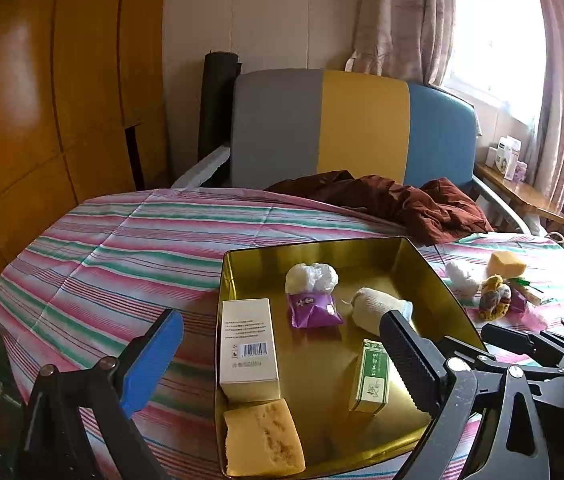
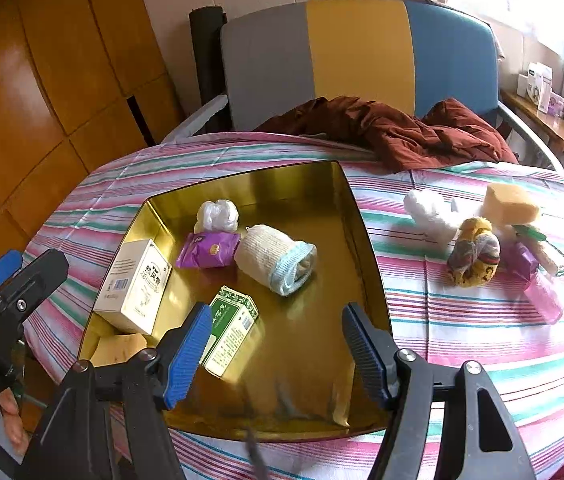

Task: Organize objects
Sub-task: 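Move the right tool toward the pink curler while the left tool moves toward the yellow knitted toy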

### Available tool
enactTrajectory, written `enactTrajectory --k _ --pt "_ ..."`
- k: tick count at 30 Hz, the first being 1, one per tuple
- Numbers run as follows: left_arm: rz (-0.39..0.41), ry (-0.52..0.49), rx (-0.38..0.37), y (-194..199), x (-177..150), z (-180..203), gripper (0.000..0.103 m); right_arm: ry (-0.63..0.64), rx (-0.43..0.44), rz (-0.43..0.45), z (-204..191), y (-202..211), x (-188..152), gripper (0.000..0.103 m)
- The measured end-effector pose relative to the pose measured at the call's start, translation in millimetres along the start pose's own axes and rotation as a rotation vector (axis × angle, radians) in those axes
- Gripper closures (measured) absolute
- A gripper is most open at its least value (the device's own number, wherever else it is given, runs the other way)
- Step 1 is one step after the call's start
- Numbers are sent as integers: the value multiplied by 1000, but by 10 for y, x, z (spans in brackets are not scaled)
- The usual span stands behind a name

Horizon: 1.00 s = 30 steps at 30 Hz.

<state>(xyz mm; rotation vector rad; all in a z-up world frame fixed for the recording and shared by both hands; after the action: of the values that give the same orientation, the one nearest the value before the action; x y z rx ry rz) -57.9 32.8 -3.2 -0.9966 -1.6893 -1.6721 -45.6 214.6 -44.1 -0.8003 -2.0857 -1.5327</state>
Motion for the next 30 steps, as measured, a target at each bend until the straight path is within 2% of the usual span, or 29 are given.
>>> enactTrajectory --k 13,30 --pt "13 -54 -24 126 -34 159 3 -43 -9 23 168 115 -63 35" --pt "9 -148 -75 203 -120 500 3 -151 -53 48 657 290 -136 35"
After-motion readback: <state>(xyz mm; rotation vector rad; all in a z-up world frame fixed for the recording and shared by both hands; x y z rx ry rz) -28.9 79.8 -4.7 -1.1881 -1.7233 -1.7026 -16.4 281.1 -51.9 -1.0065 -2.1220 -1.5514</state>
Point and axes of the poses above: each gripper's, at about its wrist camera, not at the fingertips, and y roughly against the way its jaws point, z to its right, x to its top, the point moved 2 cm from there along -y, roughly the way its jaws point, and after that the axes turned 9 degrees about x, right-handed, at the moved point
